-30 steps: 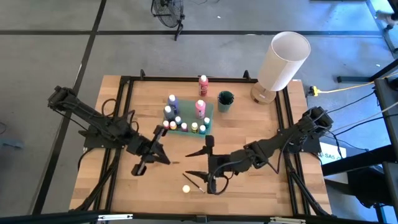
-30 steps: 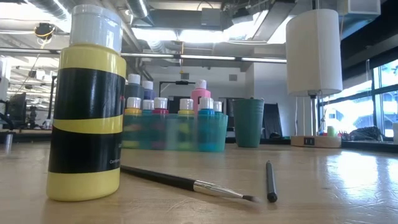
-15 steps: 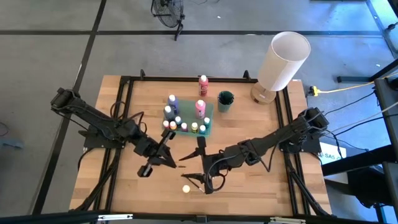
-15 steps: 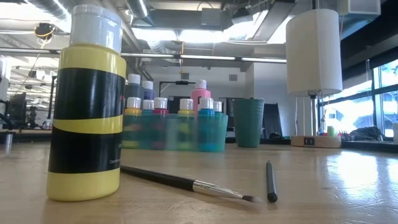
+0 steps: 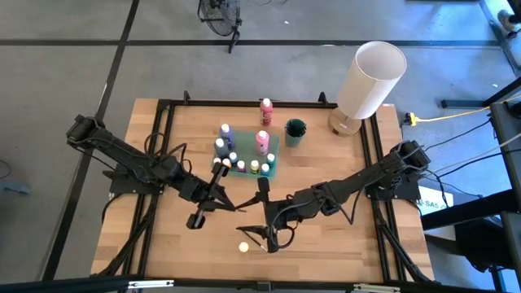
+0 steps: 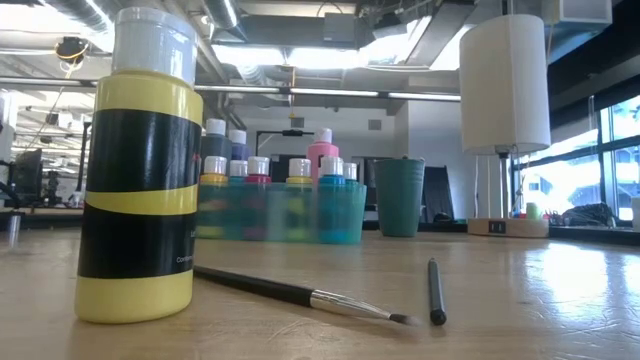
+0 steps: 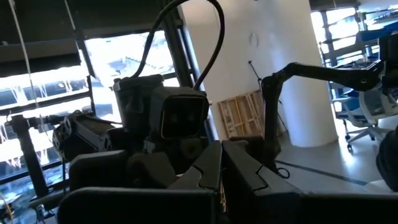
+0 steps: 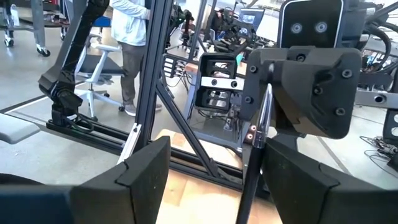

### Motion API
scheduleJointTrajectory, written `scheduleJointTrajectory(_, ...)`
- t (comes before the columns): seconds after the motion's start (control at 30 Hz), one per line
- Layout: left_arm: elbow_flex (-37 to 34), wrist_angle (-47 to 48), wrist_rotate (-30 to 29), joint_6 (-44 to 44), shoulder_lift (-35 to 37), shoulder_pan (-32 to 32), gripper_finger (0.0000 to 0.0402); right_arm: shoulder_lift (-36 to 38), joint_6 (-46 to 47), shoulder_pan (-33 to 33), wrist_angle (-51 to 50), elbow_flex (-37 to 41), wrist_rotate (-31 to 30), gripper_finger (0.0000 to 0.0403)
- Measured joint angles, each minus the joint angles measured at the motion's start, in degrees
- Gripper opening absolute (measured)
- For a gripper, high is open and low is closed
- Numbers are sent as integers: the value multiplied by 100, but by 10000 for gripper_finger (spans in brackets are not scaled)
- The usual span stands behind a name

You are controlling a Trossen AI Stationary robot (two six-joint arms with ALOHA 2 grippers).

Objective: Pick & Place Paint Supplies
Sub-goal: Put the black paint brush into the dark green cup

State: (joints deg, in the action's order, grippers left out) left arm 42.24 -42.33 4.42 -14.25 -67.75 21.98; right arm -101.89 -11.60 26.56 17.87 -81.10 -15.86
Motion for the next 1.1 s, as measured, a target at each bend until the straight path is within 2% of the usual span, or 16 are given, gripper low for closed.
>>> scheduleJointTrajectory(0.13, 0, -50, -26, -2, 0, 2, 2, 0, 3, -36, -3, 0, 0, 239)
scheduleJointTrajectory(0.23, 0, -61, -37, -2, 0, 2, 2, 0, 6, -68, -34, 0, 0, 217)
scheduleJointTrajectory(0.77, 0, -264, -41, -4, -256, 4, 2, -2, 20, -148, -142, 0, -20, 20)
scheduleJointTrajectory(1.1, 0, -104, -26, -232, -256, 4, 2, -2, 2, -107, -320, 0, -41, 18)
